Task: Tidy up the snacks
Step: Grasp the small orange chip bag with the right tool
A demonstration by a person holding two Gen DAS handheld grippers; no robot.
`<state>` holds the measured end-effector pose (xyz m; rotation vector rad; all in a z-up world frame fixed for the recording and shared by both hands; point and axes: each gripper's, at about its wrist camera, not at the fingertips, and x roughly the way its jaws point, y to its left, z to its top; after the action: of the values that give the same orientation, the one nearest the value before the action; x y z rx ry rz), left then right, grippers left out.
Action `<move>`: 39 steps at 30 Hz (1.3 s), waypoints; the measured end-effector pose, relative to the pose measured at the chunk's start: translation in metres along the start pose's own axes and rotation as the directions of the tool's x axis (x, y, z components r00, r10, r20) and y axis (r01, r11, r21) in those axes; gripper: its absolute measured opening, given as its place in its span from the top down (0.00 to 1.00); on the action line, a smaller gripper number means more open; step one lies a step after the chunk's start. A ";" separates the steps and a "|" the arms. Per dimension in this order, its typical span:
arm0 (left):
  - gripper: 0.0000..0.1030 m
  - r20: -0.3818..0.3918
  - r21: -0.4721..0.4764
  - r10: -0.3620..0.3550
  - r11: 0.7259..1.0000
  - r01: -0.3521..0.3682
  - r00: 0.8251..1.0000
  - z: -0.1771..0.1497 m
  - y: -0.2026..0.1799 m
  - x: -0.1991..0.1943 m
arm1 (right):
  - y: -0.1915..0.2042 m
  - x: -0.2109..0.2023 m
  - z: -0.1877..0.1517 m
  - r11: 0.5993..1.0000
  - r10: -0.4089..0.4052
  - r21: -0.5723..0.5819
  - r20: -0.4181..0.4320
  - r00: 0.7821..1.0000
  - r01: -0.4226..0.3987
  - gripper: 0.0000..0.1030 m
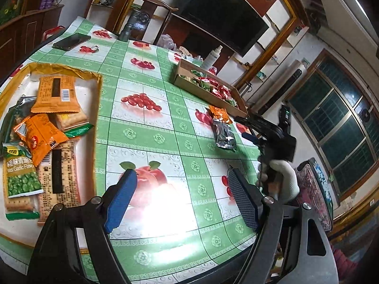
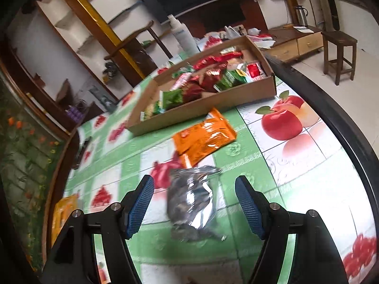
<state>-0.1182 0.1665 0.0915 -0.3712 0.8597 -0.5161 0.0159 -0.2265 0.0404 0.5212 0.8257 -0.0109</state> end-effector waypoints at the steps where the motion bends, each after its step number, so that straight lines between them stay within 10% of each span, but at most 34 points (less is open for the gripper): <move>1: 0.23 -0.002 0.000 0.000 1.000 0.000 1.000 0.000 0.000 0.001 | 0.001 0.005 0.000 1.000 -0.004 -0.007 -0.007 1.000 0.004 0.28; 6: 0.23 -0.009 -0.013 0.005 1.000 -0.005 1.000 -0.001 0.000 0.004 | 0.026 0.031 -0.018 0.997 -0.019 -0.072 -0.103 0.994 0.012 0.45; 14: 0.23 -0.021 -0.006 -0.011 1.000 0.011 1.000 -0.003 0.000 0.009 | 0.076 0.027 -0.053 0.949 0.246 -0.130 -0.268 0.932 -0.288 0.49; 19: 0.23 -0.015 0.010 -0.023 1.000 0.023 1.000 -0.003 0.000 0.010 | 0.045 0.007 -0.002 0.994 0.061 -0.089 -0.027 0.998 -0.064 0.33; 30: 0.23 -0.087 0.022 0.001 1.000 0.001 0.996 -0.002 0.003 0.030 | 0.003 0.071 0.062 0.989 -0.132 0.067 -0.003 0.991 0.132 0.32; 39: 0.23 -0.101 0.004 -0.026 1.000 0.026 0.995 0.000 0.010 0.039 | 0.041 0.078 0.029 0.966 -0.200 -0.185 -0.079 0.977 0.183 0.48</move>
<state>-0.0942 0.1520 0.0620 -0.3541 0.9521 -0.5648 0.0987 -0.1889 0.0197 0.2741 0.9608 -0.0897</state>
